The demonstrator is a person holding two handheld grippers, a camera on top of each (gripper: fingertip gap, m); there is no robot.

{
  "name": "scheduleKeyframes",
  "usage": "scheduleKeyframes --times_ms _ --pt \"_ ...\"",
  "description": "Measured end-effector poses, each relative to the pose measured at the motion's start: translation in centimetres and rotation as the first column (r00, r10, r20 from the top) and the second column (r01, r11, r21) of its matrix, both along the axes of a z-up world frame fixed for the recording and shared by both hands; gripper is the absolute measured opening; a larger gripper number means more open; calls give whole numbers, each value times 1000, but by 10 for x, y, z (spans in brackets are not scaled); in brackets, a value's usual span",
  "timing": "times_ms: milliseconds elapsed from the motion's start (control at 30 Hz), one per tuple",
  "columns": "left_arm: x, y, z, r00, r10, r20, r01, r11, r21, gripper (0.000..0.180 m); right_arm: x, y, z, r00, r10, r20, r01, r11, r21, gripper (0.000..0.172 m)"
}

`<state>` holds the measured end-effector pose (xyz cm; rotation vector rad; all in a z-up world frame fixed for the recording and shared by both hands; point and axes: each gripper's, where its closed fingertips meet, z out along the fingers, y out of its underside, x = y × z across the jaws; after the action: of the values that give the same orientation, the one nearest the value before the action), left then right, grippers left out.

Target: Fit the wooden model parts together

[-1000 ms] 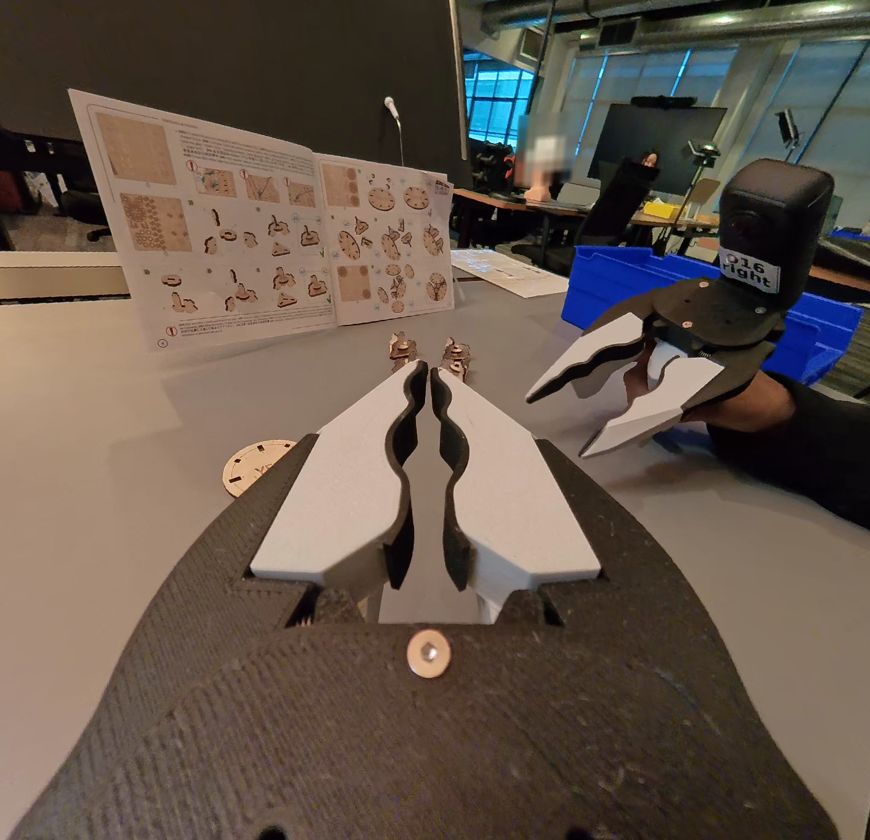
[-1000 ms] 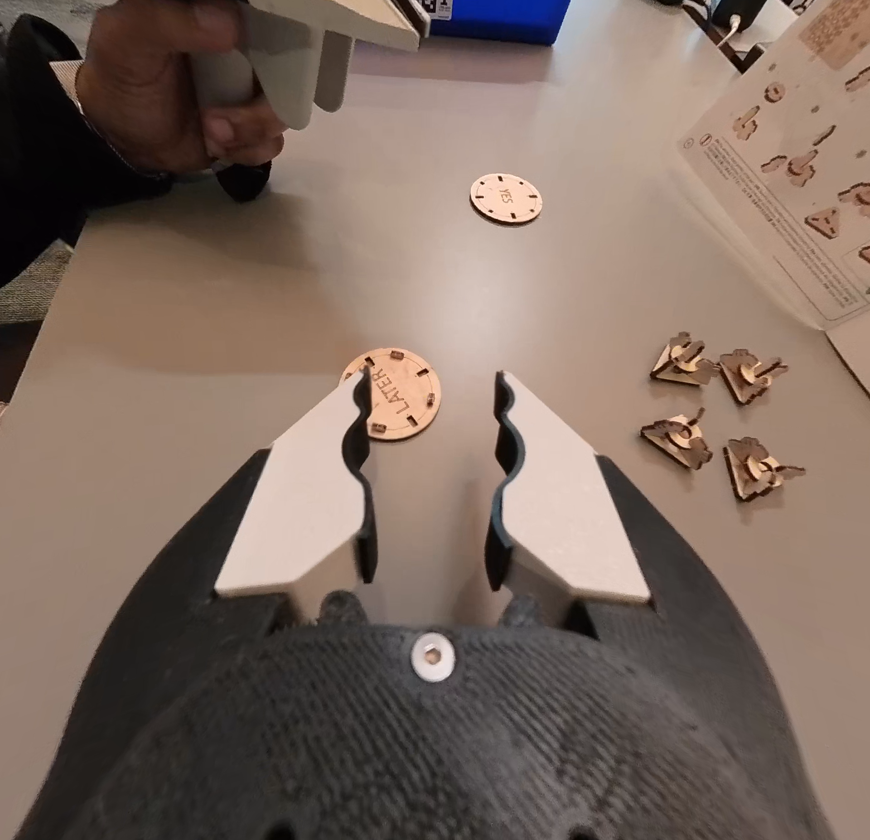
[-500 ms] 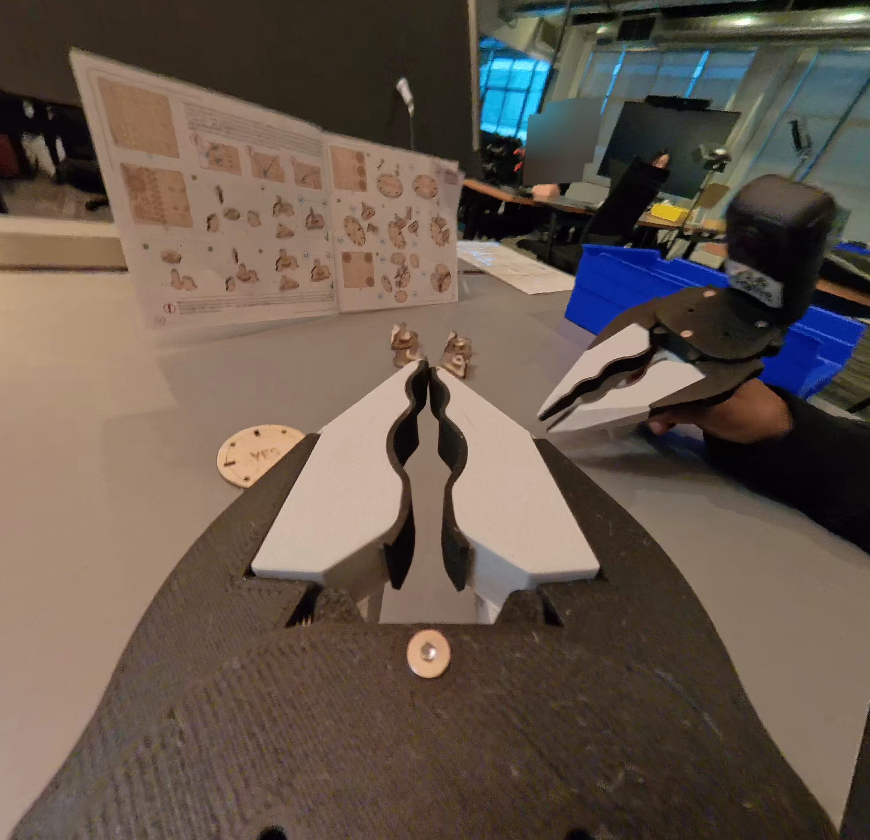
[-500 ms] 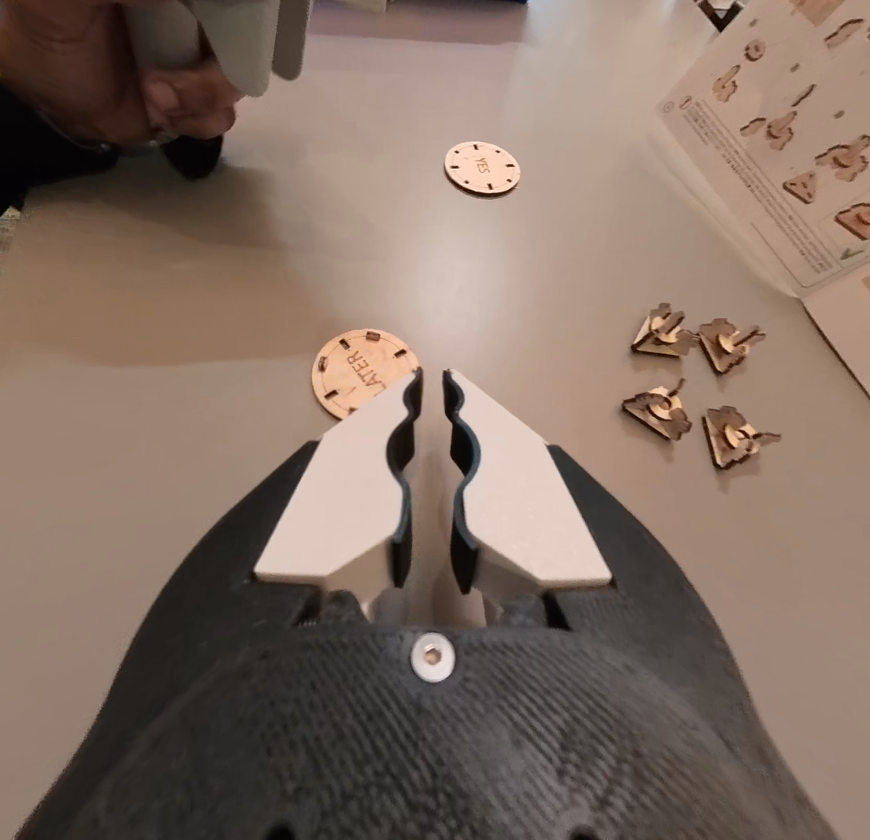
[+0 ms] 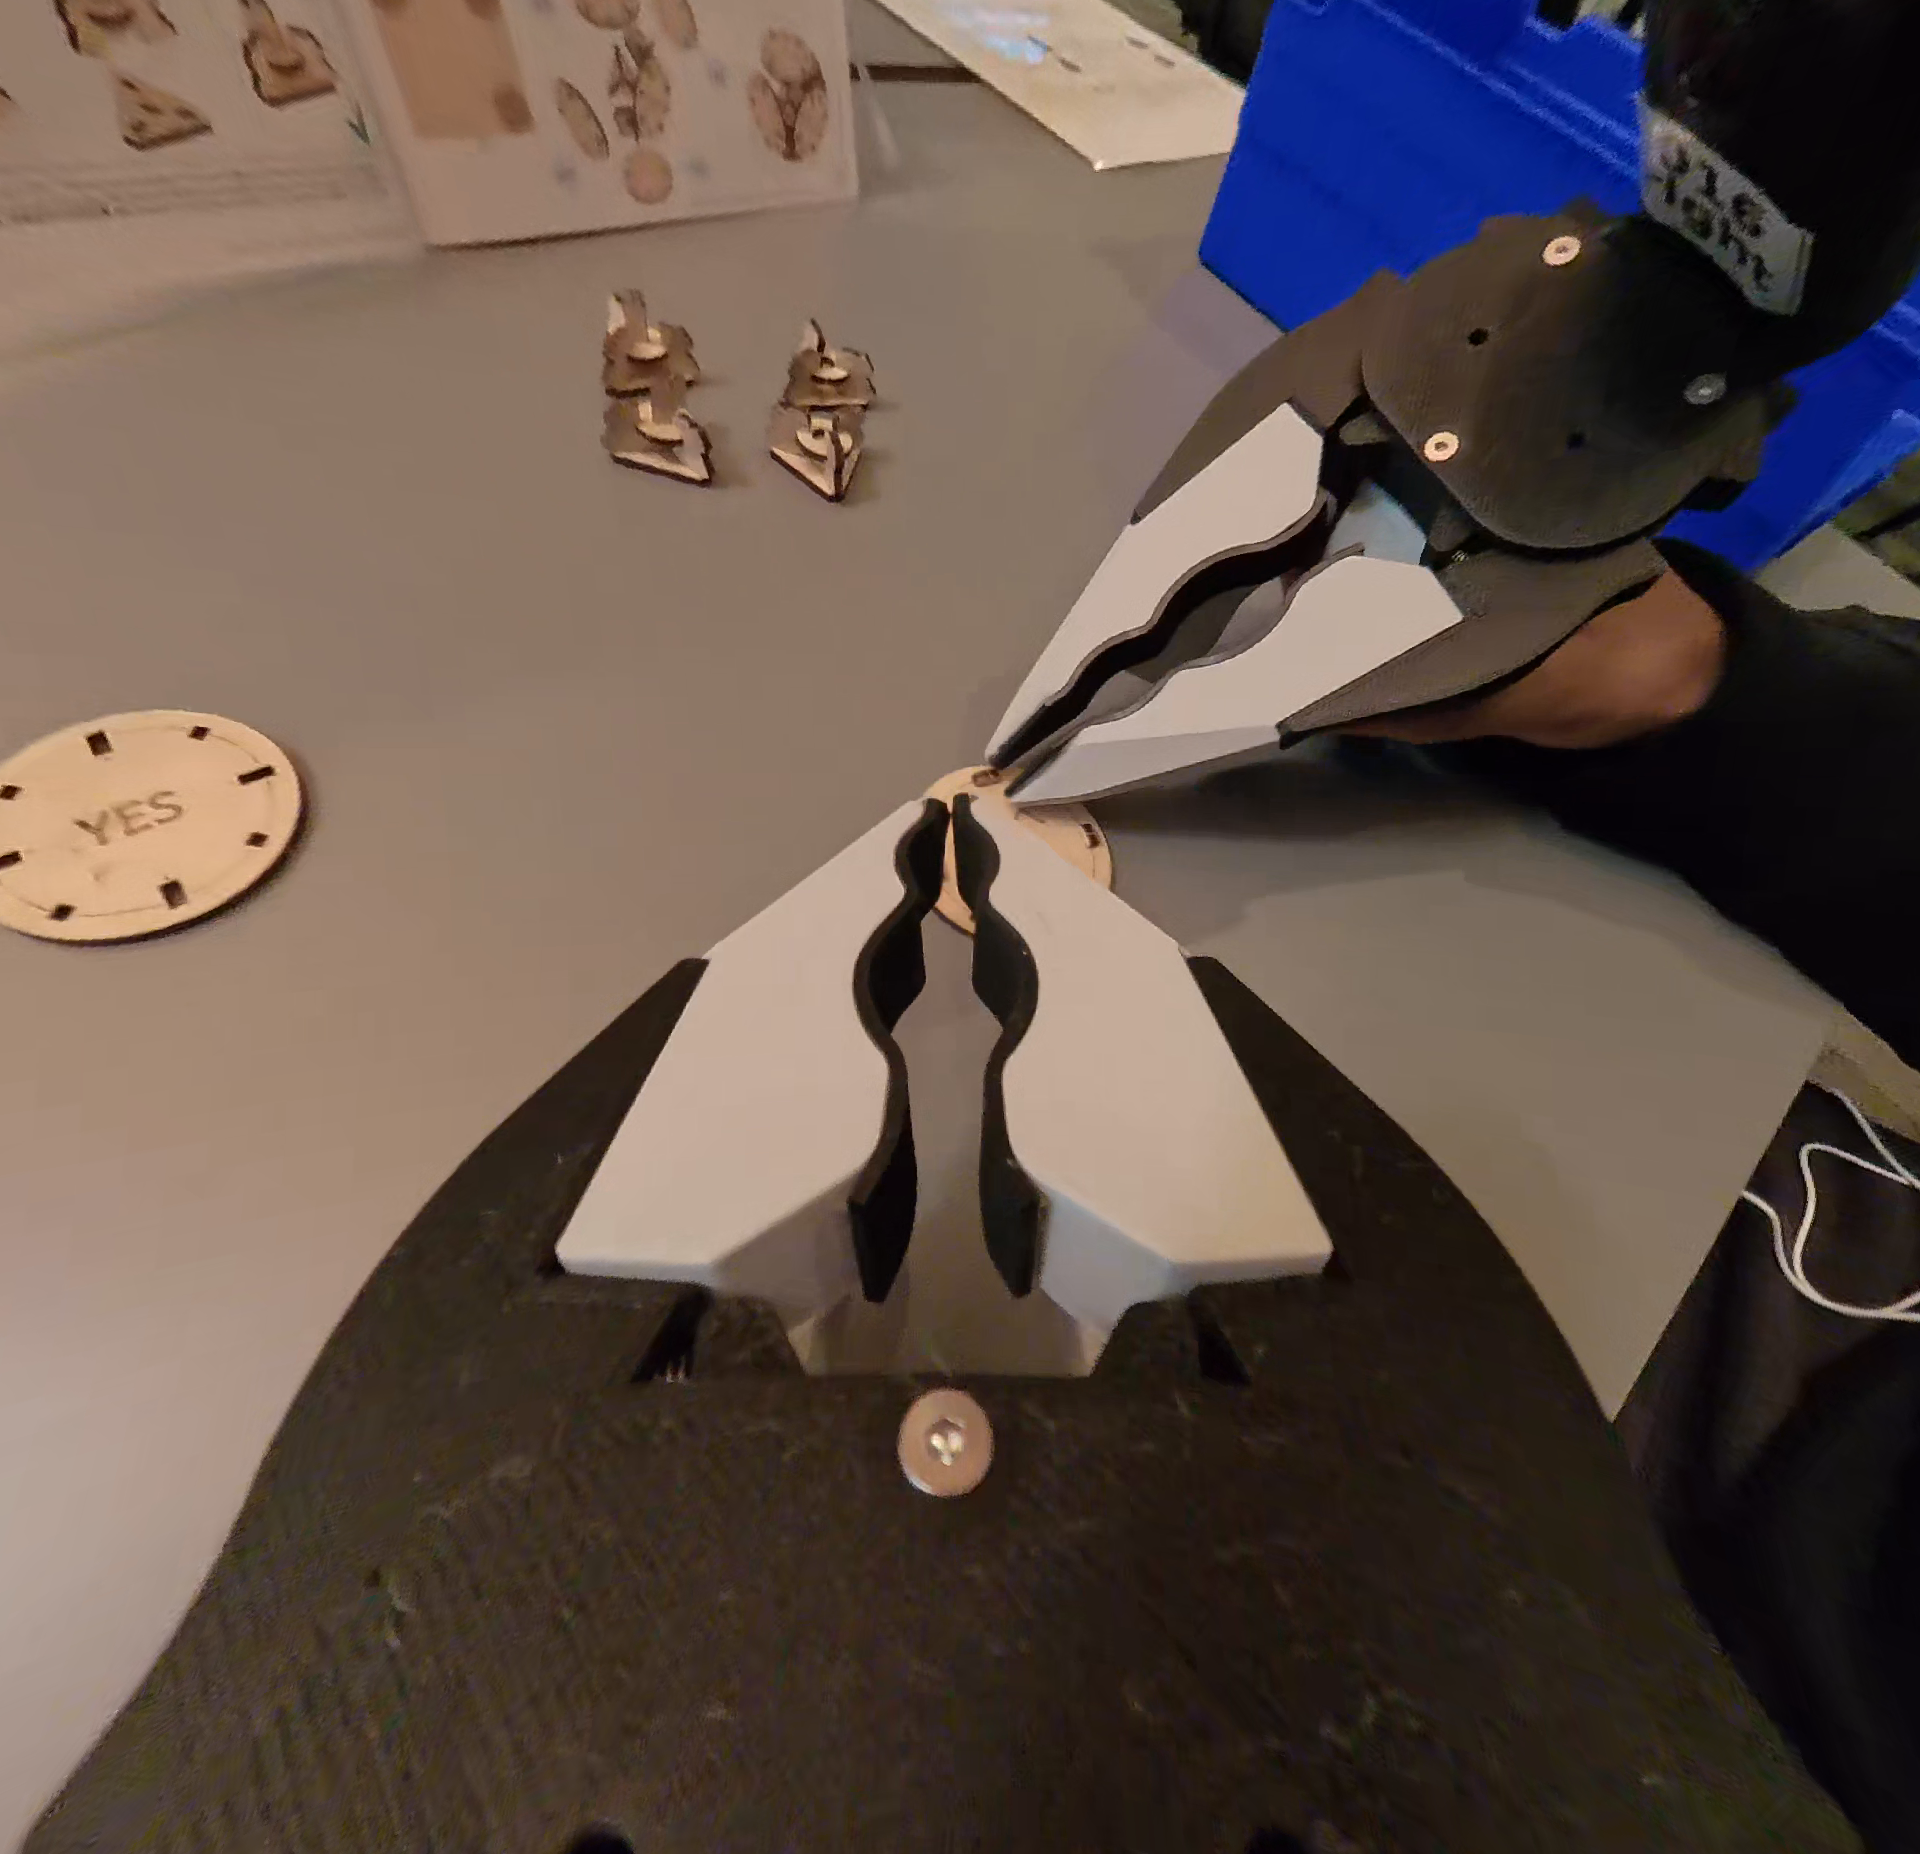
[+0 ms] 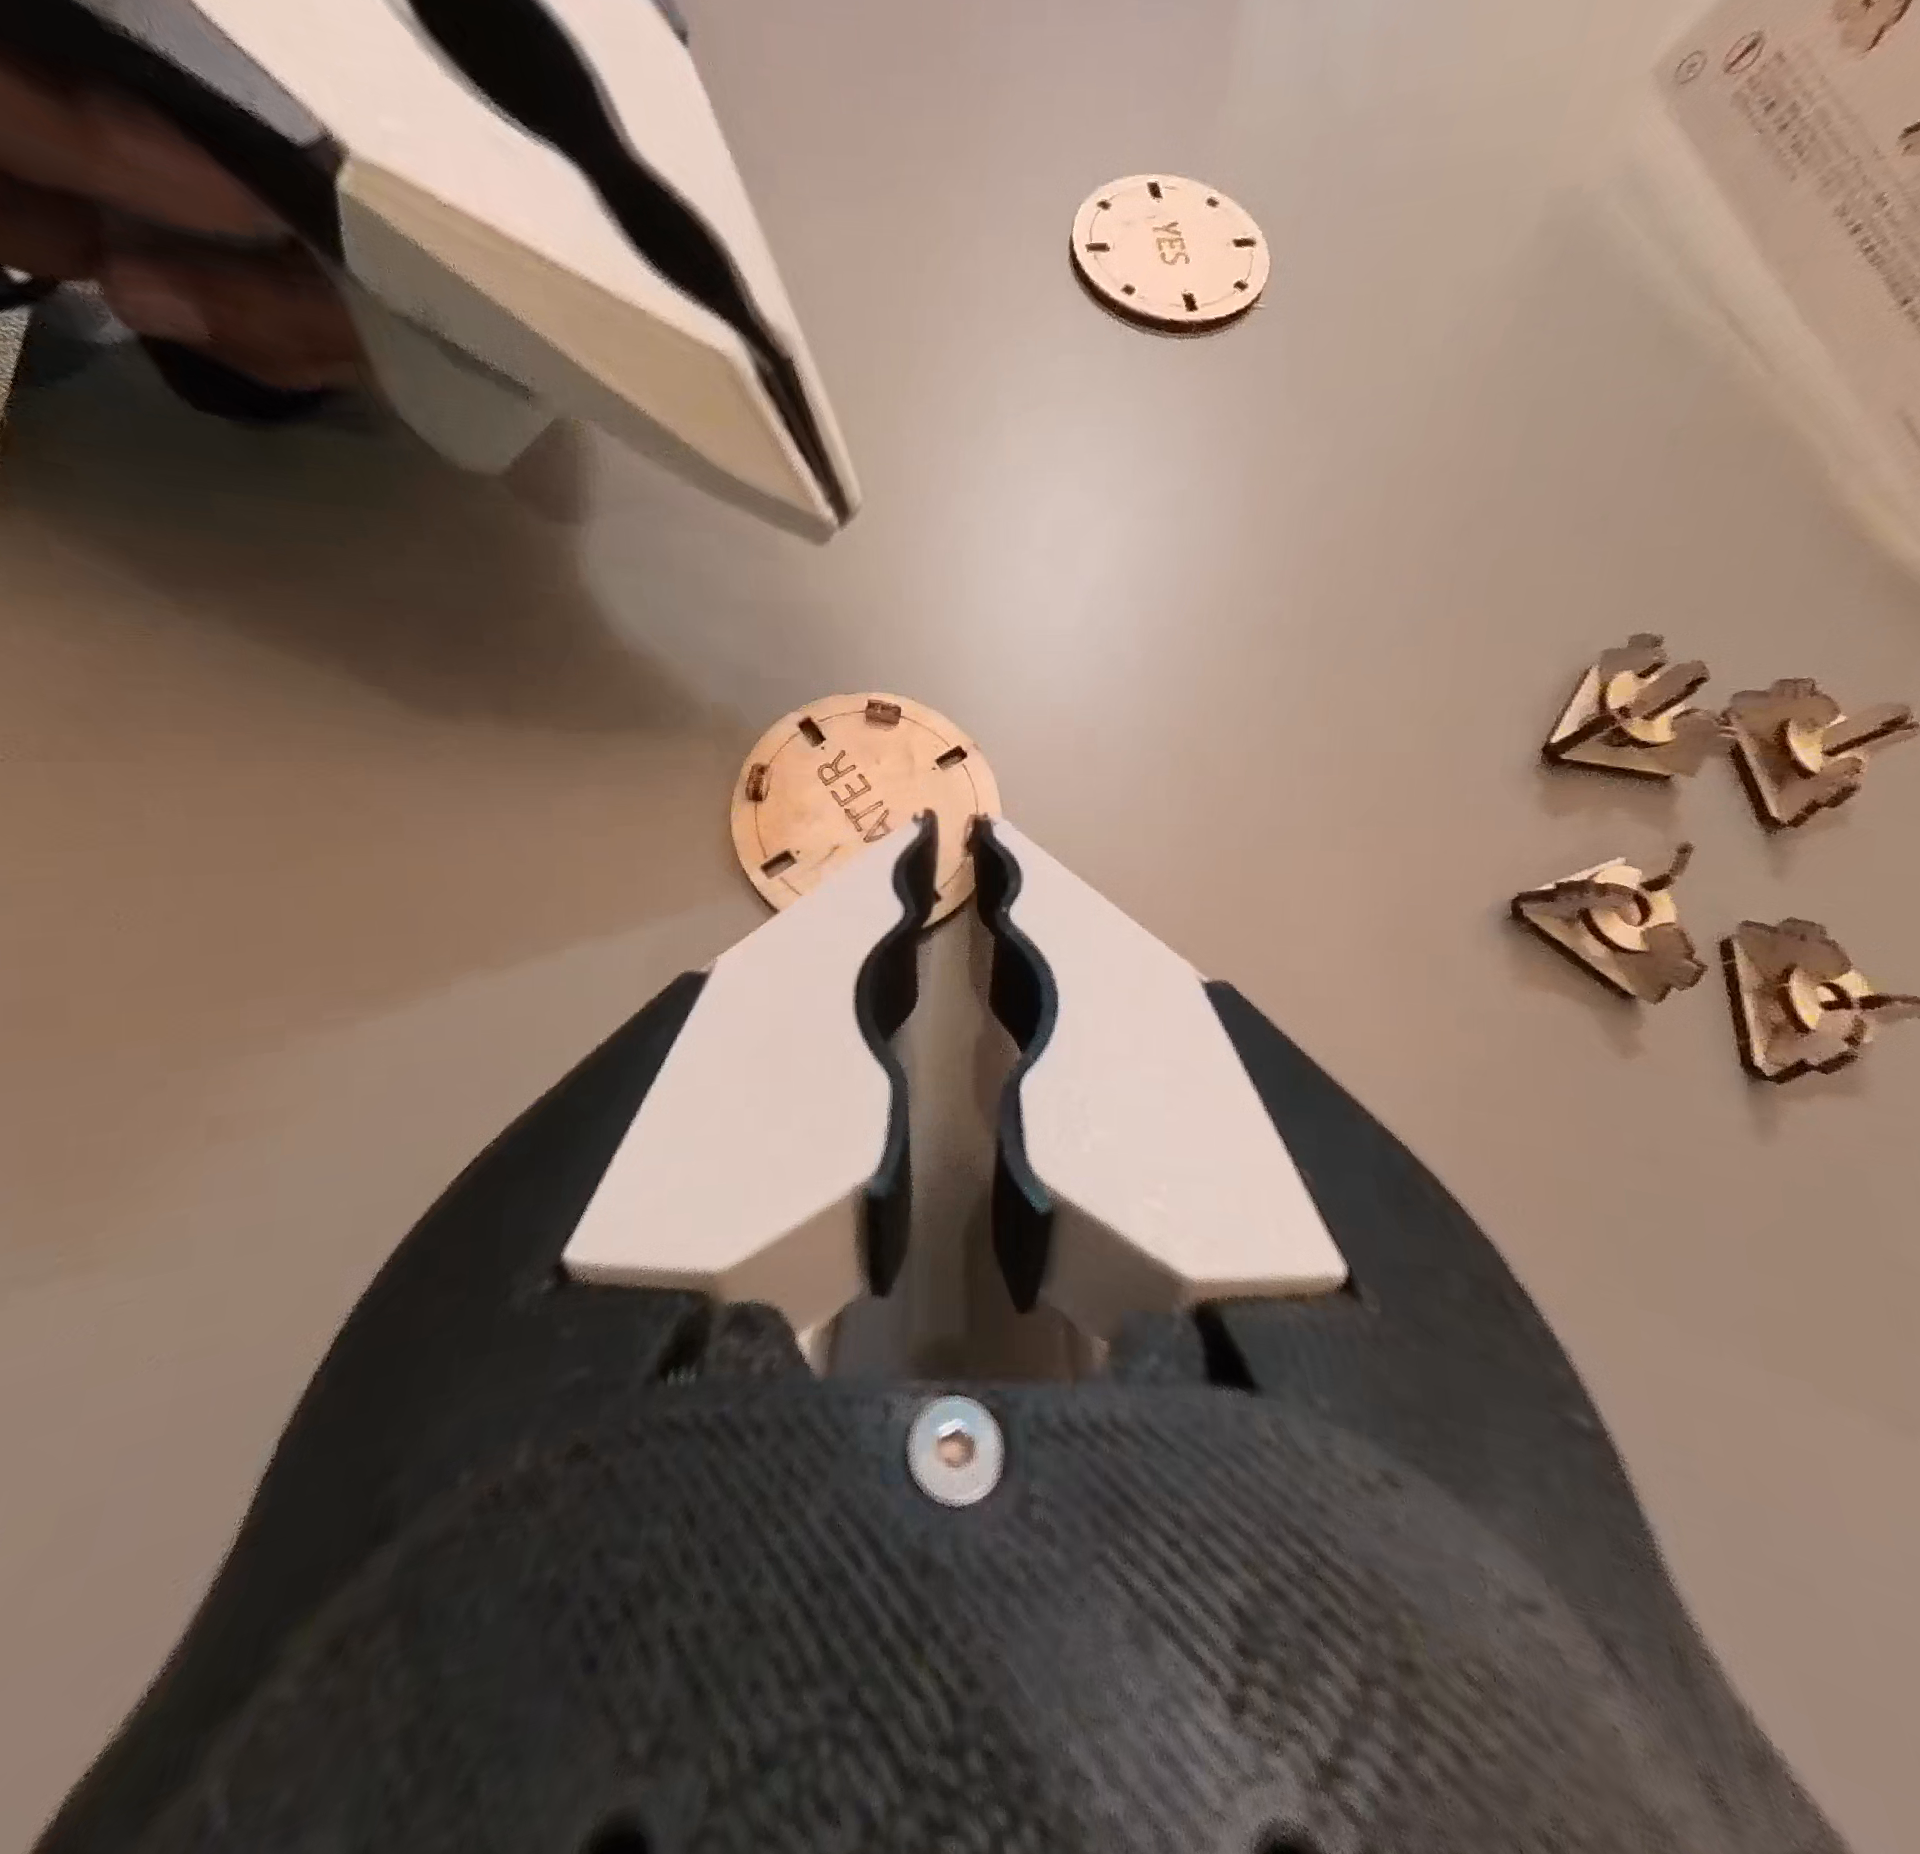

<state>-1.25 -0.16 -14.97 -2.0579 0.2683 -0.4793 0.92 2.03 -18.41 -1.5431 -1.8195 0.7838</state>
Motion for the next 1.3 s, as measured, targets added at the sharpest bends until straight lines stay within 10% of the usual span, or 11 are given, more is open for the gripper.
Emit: scheduleKeyframes --times_ms 367,1000,1300 --pt "3 5 -36 941 45 -336 -90 989 -118 5 -2 4 -2 999 -47 15 47 999 -18 1" --pt "3 5 -41 928 40 -371 -98 985 -139 4 -3 7 -2 997 -76 15 76 997 -22 3" --pt "-1 6 -37 927 72 -368 -119 987 -106 1 13 50 12 962 -266 -64 266 964 -2 37"
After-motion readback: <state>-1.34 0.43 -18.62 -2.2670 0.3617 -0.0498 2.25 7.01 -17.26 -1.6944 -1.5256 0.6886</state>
